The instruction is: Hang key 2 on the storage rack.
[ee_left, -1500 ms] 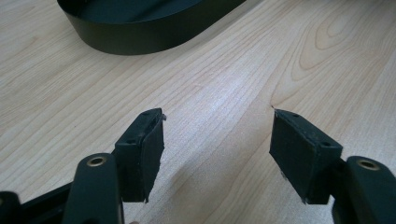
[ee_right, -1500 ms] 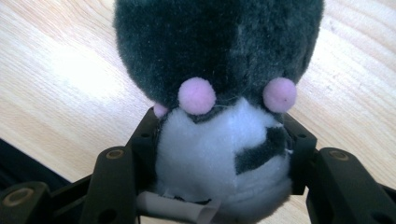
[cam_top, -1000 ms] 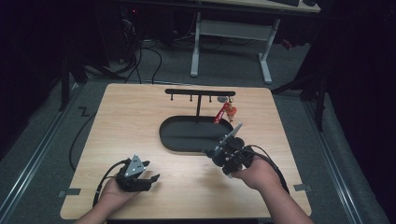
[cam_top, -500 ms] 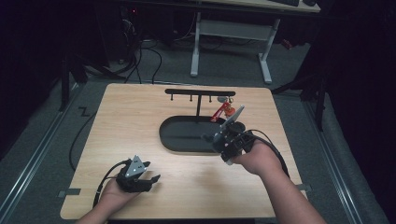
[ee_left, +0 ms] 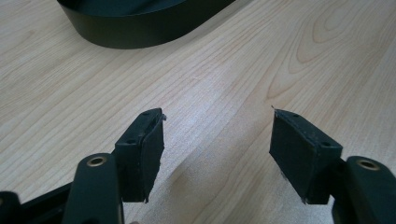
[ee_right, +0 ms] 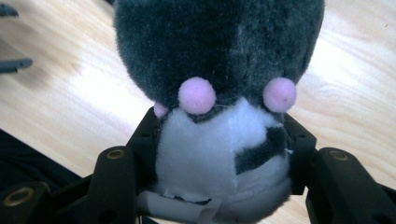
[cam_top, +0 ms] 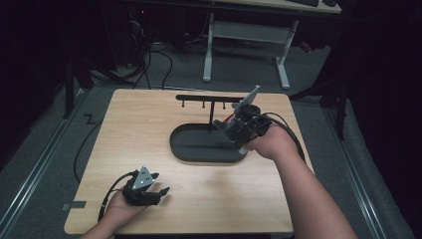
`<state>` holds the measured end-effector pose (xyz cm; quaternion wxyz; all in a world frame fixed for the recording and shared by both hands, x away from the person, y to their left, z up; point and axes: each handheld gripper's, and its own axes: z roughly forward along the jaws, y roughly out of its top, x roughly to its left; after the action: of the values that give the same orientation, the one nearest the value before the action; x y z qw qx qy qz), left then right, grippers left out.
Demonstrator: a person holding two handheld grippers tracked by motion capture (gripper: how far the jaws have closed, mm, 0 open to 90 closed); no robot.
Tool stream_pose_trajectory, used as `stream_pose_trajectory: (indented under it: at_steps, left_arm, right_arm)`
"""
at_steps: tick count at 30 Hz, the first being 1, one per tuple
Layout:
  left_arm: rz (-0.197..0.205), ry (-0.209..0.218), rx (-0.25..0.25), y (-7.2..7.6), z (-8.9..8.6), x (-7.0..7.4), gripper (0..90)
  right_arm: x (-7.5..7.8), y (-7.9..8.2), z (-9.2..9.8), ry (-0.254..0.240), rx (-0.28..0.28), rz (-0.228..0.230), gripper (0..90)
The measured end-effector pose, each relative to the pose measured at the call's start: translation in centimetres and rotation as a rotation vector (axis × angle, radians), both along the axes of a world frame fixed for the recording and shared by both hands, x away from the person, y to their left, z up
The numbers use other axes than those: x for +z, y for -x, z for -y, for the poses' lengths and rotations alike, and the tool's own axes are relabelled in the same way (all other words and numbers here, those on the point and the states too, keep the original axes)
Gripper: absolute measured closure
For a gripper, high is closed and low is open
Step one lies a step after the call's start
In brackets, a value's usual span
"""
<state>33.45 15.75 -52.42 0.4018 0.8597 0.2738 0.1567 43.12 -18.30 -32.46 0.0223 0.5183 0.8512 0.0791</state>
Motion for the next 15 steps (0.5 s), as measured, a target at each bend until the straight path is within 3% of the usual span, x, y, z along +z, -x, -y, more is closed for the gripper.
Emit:
stream_pose_trajectory:
  at_steps: [15]
  left_arm:
    - [-0.004, -0.008, -0.012, -0.2, 0.2, -0.1, 35.4]
  right_arm:
    - [1.3, -3.2, -0.2, -0.013, -0.049, 0.024, 46.8]
